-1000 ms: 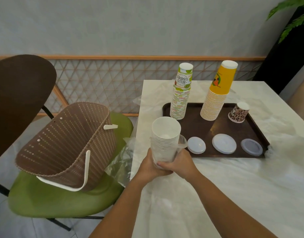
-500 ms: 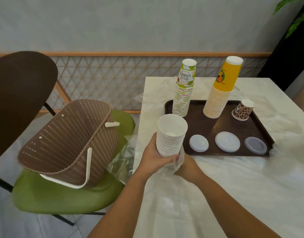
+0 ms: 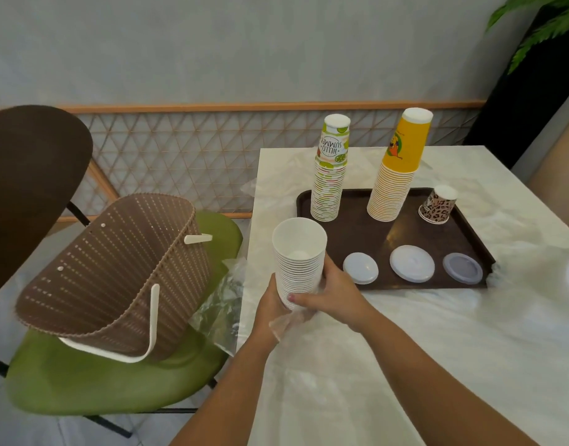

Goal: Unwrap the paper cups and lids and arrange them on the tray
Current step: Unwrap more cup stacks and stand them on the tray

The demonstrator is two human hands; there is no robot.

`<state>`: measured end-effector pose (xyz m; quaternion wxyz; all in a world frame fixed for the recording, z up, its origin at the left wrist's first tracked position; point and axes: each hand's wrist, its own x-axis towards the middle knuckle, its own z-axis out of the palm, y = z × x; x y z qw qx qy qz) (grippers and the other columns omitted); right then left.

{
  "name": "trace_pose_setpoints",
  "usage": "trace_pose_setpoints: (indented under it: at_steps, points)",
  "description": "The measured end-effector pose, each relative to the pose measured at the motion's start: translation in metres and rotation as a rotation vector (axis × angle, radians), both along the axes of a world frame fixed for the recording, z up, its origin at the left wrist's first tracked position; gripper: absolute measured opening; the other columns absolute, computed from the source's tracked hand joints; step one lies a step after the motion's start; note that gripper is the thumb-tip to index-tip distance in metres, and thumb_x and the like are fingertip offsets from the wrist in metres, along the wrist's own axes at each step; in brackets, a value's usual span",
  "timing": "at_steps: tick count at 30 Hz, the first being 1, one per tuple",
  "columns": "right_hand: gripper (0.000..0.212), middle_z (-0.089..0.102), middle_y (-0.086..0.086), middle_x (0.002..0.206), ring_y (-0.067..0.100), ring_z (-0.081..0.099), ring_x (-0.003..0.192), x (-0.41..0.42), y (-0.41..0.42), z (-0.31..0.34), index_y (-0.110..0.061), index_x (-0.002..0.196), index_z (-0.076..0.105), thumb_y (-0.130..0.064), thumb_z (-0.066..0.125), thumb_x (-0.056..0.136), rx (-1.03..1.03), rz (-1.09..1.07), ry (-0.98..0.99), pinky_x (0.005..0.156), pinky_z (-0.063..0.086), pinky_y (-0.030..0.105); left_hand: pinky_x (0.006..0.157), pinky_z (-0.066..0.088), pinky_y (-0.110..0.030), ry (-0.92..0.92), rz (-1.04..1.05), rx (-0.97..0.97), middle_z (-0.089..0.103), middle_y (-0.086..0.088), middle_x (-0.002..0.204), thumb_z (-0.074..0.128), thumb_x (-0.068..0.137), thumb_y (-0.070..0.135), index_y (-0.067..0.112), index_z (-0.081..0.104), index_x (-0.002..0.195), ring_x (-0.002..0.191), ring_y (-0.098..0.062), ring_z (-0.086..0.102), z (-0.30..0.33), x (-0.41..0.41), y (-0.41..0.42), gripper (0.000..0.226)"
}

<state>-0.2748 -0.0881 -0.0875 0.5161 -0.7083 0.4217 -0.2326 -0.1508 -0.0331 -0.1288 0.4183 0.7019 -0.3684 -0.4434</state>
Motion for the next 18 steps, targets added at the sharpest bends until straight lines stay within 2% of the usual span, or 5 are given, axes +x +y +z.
trace_pose_setpoints:
  at_steps: [3, 6, 11, 14, 18]
  points:
    - [0.082, 0.058, -0.012, 0.118, 0.008, 0.055, 0.109, 0.003, 0.003, -0.015, -0.027, 0.128, 0.040, -0.025, 0.088, 0.061, -0.018, -0.028, 0.072, 0.087, 0.043, 0.019, 0.100, 0.046, -0.040, 0.026, 0.012, -0.050, 0.056, -0.008, 0.126, 0.076, 0.064, 0.045, 0.018, 0.044, 0.132, 0.114, -0.023, 0.055, 0.002, -0.008, 0.003, 0.080]
    - [0.087, 0.061, -0.007, 0.120, 0.012, 0.057, 0.110, 0.005, 0.005, -0.025, -0.022, 0.130, 0.043, -0.027, 0.090, 0.057, -0.022, -0.061, 0.120, 0.088, 0.046, 0.022, 0.096, 0.049, -0.036, -0.026, 0.036, -0.023, 0.058, 0.005, 0.116, 0.059, 0.047, 0.069, 0.028, 0.048, 0.123, 0.107, -0.016, 0.056, -0.004, -0.010, -0.001, 0.087]
    - [0.080, 0.064, -0.012, 0.109, 0.008, 0.062, 0.101, 0.005, 0.004, -0.024, -0.024, 0.125, 0.049, -0.029, 0.089, 0.056, -0.079, -0.088, 0.116, 0.078, 0.049, 0.016, 0.093, 0.052, -0.037, -0.064, -0.004, -0.011, 0.061, 0.003, 0.117, 0.072, 0.050, 0.054, 0.023, 0.049, 0.125, 0.108, -0.019, 0.059, -0.015, -0.005, -0.002, 0.084]
    - [0.071, 0.064, -0.015, 0.104, 0.005, 0.062, 0.097, 0.008, 0.001, -0.011, -0.024, 0.118, 0.051, -0.025, 0.087, 0.057, -0.142, -0.139, 0.054, 0.072, 0.046, 0.009, 0.080, 0.045, -0.012, -0.128, -0.069, -0.006, 0.056, 0.001, 0.117, 0.080, 0.070, 0.012, 0.017, 0.045, 0.124, 0.106, -0.015, 0.055, -0.022, -0.002, 0.002, 0.064]
    - [0.070, 0.057, -0.026, 0.100, -0.006, 0.055, 0.091, 0.015, -0.017, 0.016, -0.031, 0.116, 0.045, -0.020, 0.087, 0.061, -0.168, -0.246, -0.065, 0.071, 0.042, 0.004, 0.080, 0.039, -0.007, -0.288, -0.100, -0.048, 0.053, 0.011, 0.105, 0.077, 0.073, 0.013, 0.027, 0.044, 0.112, 0.099, -0.004, 0.051, -0.040, 0.000, 0.001, 0.053]
